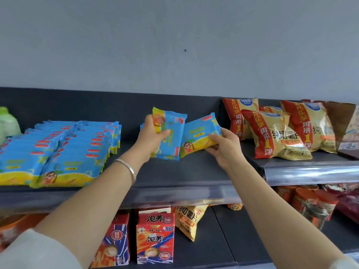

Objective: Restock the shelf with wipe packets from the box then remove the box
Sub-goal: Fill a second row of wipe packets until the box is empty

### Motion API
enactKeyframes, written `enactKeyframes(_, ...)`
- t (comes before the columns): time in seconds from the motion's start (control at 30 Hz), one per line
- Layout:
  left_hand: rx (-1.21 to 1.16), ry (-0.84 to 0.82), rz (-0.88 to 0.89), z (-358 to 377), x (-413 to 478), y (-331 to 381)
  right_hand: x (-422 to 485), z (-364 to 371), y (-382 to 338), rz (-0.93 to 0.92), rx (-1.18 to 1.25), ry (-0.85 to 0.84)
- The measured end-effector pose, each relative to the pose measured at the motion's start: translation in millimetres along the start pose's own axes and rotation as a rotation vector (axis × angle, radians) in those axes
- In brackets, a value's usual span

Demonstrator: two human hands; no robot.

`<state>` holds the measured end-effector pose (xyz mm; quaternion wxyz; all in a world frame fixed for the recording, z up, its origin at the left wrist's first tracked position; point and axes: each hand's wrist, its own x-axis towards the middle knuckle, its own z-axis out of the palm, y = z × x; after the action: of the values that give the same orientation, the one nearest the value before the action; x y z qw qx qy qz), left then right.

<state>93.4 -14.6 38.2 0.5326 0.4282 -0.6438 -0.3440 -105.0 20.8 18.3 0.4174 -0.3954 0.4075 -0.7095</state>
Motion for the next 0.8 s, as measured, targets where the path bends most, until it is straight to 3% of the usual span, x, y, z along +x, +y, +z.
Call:
enactKeyframes(0.2,-0.143,0.27,-0.122,7.3,39.3,-16.6,54.1,-18.7,20.2,0.023,-0.127,0.131)
enactKeyframes(0.37,-0.083,0.26,-0.112,12.0,49.7,-33.3,83.7,-15.9,40.7,0.09,-0.167,0.097)
enactKeyframes(0.6,0.026,0.265,-0.089,14.1,67.5,-41.0,116.7,-22.3,40.8,0.123,-0.657,0.079)
enactKeyframes(0.8,0.031,0.23,-0.069,23.6,80.6,-36.7,127.1,-28.7,42.5,0.263,-0.774,0.133)
